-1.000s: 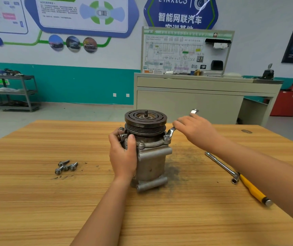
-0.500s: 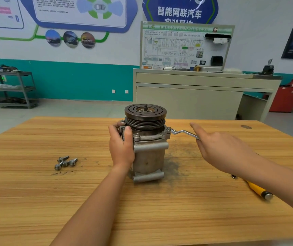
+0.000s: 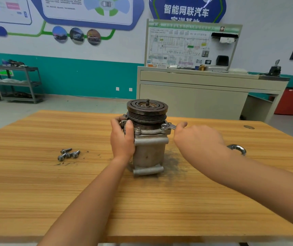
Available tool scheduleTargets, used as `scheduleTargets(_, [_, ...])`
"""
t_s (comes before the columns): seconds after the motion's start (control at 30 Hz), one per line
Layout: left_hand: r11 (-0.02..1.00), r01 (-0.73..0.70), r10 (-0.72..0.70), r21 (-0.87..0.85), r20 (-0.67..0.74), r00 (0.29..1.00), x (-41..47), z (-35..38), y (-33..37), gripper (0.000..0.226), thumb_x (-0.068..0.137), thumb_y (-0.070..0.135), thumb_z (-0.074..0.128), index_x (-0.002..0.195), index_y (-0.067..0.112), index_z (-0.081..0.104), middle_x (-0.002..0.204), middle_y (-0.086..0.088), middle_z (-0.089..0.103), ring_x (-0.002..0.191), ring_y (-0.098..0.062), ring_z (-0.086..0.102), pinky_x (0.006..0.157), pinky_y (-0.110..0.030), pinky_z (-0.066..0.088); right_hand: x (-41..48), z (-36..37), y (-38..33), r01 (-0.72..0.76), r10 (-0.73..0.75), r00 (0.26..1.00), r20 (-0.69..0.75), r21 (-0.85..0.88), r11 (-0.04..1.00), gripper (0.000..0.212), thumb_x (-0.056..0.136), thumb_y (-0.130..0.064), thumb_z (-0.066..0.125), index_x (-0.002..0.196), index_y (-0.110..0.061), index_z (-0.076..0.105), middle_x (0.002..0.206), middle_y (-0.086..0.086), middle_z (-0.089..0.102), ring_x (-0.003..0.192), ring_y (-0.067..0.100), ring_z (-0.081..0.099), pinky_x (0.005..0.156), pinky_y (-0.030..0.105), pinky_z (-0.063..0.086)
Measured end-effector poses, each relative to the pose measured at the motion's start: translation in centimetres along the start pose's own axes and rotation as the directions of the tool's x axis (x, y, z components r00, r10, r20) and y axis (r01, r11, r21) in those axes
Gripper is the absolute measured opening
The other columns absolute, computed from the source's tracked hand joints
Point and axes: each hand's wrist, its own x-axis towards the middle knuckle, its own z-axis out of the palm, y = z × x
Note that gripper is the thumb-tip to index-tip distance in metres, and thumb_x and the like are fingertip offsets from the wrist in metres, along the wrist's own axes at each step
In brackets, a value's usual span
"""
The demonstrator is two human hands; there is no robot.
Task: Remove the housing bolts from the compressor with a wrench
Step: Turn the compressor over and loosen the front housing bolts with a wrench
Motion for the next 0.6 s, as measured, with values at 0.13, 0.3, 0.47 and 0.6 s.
scheduleTargets(0.13, [1.0, -0.01, 0.01, 0.002, 0.005, 1.0, 0.1, 0.0, -0.1, 0.034, 0.084, 0.04, 0.035, 0.105, 0.014, 0.042, 0.084, 0.014, 0.049, 0.071, 0.016, 0.048, 0.063, -0.024, 0.032, -0.1, -0.1, 1.6, 0.059, -0.064, 0.997, -0.053, -0.081, 0.995, 0.028, 0.095, -0.012, 0.038, 0.121, -0.001, 0.041, 0.071, 0.001, 0.047, 0.052, 0.016, 0.04, 0.038, 0.027, 0.023])
scheduleTargets(0.3, [0.999, -0.033, 0.032, -0.031, -0.036, 0.999, 0.0, 0.2, -0.5, 0.031, 0.085, 0.038, 0.038, 0.103, 0.014, 0.043, 0.085, 0.015, 0.05, 0.074, 0.016, 0.049, 0.061, -0.01, 0.036, 0.6, -0.2, 2.9, 0.05, -0.051, 0.996, -0.074, -0.016, 0.999, 0.012, 0.096, -0.022, 0.031, 0.087, -0.015, 0.03, 0.059, -0.003, 0.028, 0.047, 0.014, 0.024, 0.041, 0.027, 0.019])
scheduleTargets(0.47, [0.997, -0.055, 0.047, -0.055, -0.132, 0.99, -0.9, 1.6, -0.4, 0.032, 0.084, 0.04, 0.041, 0.104, 0.016, 0.042, 0.088, 0.015, 0.05, 0.078, 0.017, 0.049, 0.064, -0.003, 0.035, 0.9, 0.4, 3.5, 0.061, -0.069, 0.993, -0.093, -0.085, 0.995, 0.009, 0.094, -0.008, 0.034, 0.093, -0.015, 0.04, 0.058, -0.002, 0.027, 0.045, 0.014, 0.024, 0.039, 0.027, 0.02])
scheduleTargets(0.6, [0.996, -0.065, 0.056, -0.053, -0.154, 0.987, -1.1, 2.0, -0.5, 0.028, 0.085, 0.036, 0.043, 0.104, 0.016, 0.042, 0.088, 0.016, 0.049, 0.079, 0.017, 0.049, 0.065, -0.003, 0.035, 0.6, 0.2, 3.6, 0.09, -0.097, 0.994, -0.049, -0.133, 0.987, 0.025, 0.093, -0.004, 0.034, 0.115, -0.005, 0.045, 0.06, 0.0, 0.026, 0.044, 0.015, 0.024, 0.038, 0.027, 0.02])
